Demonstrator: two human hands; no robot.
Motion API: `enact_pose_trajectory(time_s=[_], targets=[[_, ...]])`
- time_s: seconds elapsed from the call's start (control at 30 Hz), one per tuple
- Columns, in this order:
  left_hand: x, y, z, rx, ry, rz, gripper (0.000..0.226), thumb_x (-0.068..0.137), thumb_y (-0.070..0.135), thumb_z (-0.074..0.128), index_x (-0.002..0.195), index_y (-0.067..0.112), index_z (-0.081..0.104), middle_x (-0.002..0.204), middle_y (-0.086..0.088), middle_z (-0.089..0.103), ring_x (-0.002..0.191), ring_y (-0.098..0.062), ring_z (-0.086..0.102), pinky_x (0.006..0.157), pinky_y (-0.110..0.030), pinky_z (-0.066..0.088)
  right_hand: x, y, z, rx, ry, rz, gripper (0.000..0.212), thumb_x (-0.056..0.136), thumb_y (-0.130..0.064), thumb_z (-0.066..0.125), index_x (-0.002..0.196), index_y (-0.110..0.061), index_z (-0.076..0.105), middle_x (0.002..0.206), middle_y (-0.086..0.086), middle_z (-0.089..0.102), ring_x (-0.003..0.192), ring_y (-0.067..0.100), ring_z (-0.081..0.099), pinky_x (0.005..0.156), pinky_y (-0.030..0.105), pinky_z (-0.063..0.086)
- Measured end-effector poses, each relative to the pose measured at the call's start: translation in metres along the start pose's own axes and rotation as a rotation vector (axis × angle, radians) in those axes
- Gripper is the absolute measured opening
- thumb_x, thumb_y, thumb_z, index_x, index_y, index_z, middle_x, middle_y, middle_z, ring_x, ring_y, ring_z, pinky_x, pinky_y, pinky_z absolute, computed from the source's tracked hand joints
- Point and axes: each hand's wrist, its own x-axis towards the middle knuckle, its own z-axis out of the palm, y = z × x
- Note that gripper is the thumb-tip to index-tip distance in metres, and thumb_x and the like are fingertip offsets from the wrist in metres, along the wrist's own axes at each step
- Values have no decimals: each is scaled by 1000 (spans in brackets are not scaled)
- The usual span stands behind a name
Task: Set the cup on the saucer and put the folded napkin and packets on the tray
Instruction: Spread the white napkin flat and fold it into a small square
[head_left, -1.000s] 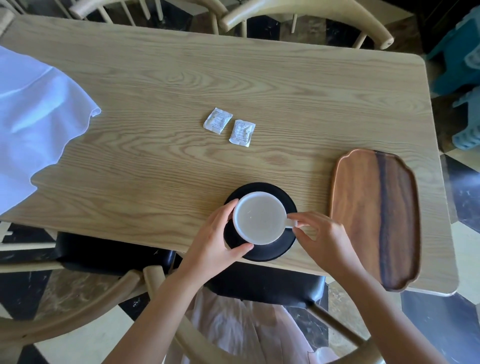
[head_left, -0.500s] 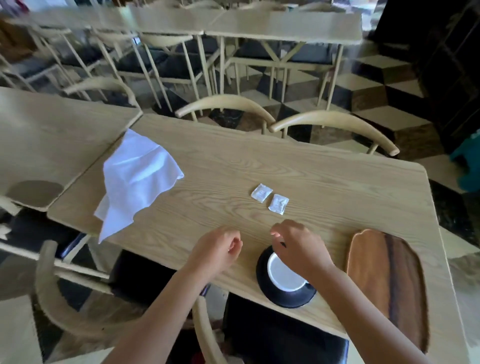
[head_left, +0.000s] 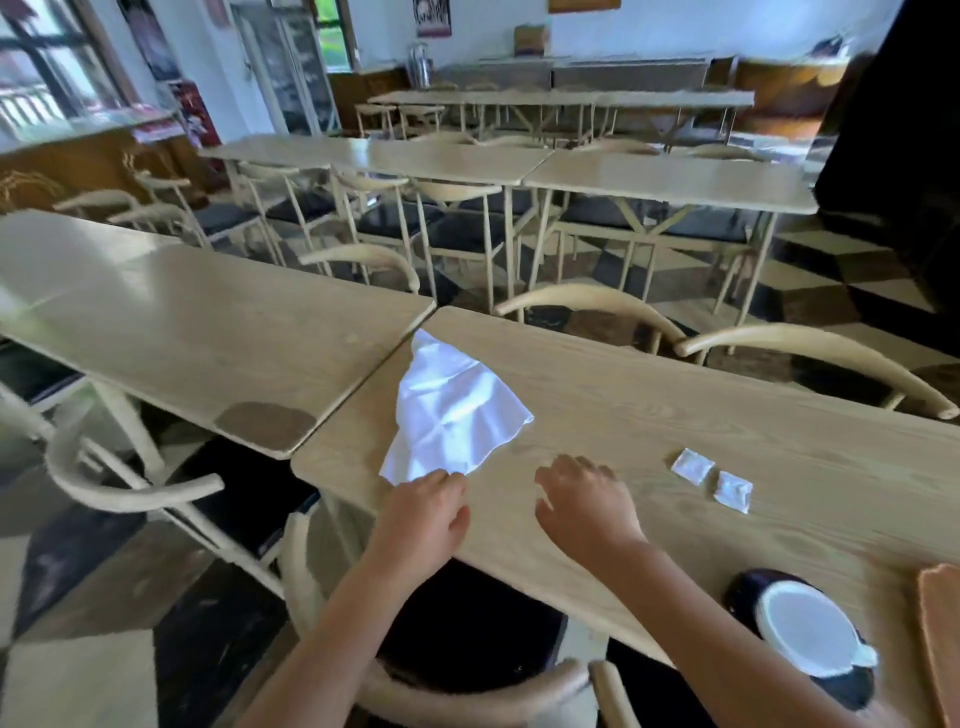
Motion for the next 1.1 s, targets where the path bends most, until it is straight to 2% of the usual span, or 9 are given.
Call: enact_pose_trajectory(time_s=[0.2, 0.33, 0.4, 0.5, 0.6, 0.7, 0.87, 1.0, 1.1], targets=[[-26, -91, -19, 23, -47, -4, 21, 83, 22, 51, 100, 13, 59, 96, -2, 64, 83, -26, 62, 68, -35, 47, 26, -67, 34, -7, -68, 11, 31, 87, -22, 45, 116, -16, 52, 120, 4, 52, 112, 24, 46, 92, 35, 38], [-9, -110, -5, 31, -80, 4, 26, 83, 28, 53, 106, 15, 56, 97, 0, 61, 86, -24, 61, 66, -31, 42, 47, -72, 54, -34, -119, 27, 33, 85, -20, 46, 117, -17, 50, 121, 4, 50, 112, 24, 45, 91, 35, 39], [5, -112, 15, 38, -141, 7, 35, 85, 33, 51, 114, 16, 52, 105, 0, 59, 95, -24, 58, 76, -32, 44, 60, -65, 69, -44, -144, 31, 31, 85, -20, 47, 116, -16, 50, 119, 4, 50, 110, 24, 44, 87, 35, 40], [31, -111, 53, 75, -238, -1, 50, 87, 39, 48, 131, 17, 40, 130, -1, 49, 113, -23, 49, 95, -31, 36, 88, -48, 97, -45, -185, 25, 36, 85, -18, 48, 121, -16, 45, 125, 5, 45, 114, 24, 41, 89, 36, 40], [55, -113, 91, 122, -330, -25, 59, 89, 42, 47, 140, 20, 26, 151, -5, 23, 135, -22, 28, 108, -40, 22, 126, -31, 126, -38, -233, 0, 52, 85, -16, 50, 134, -16, 33, 142, 8, 32, 128, 24, 32, 97, 38, 36], [79, -118, 125, 160, -393, -8, 64, 91, 41, 46, 144, 22, 15, 157, -6, 3, 144, -22, 4, 113, -48, 9, 162, -17, 155, -39, -276, -9, 64, 86, -15, 52, 142, -16, 21, 153, 10, 15, 140, 23, 15, 104, 39, 30], [113, -120, 167, 160, -418, -37, 65, 90, 38, 47, 144, 22, 15, 156, -9, 5, 144, -21, 4, 113, -49, 11, 207, 5, 194, -118, -357, -70, 66, 90, -11, 47, 146, -17, 12, 157, 9, 4, 144, 24, 4, 111, 44, 18], [124, -127, 186, 159, -443, -94, 63, 89, 35, 49, 143, 21, 19, 156, -8, 10, 144, -22, 7, 112, -48, 15, 223, 21, 213, -105, -308, -57, 56, 87, -14, 54, 139, -20, 35, 150, 7, 31, 137, 20, 30, 108, 39, 27], [128, -133, 190, 180, -480, -121, 58, 90, 32, 46, 141, 22, 21, 155, -8, 14, 143, -21, 10, 110, -47, 18, 225, 26, 216, -105, -184, -100, 53, 46, -19, 87, 97, -25, 71, 107, -1, 71, 94, 17, 68, 81, 32, 54]])
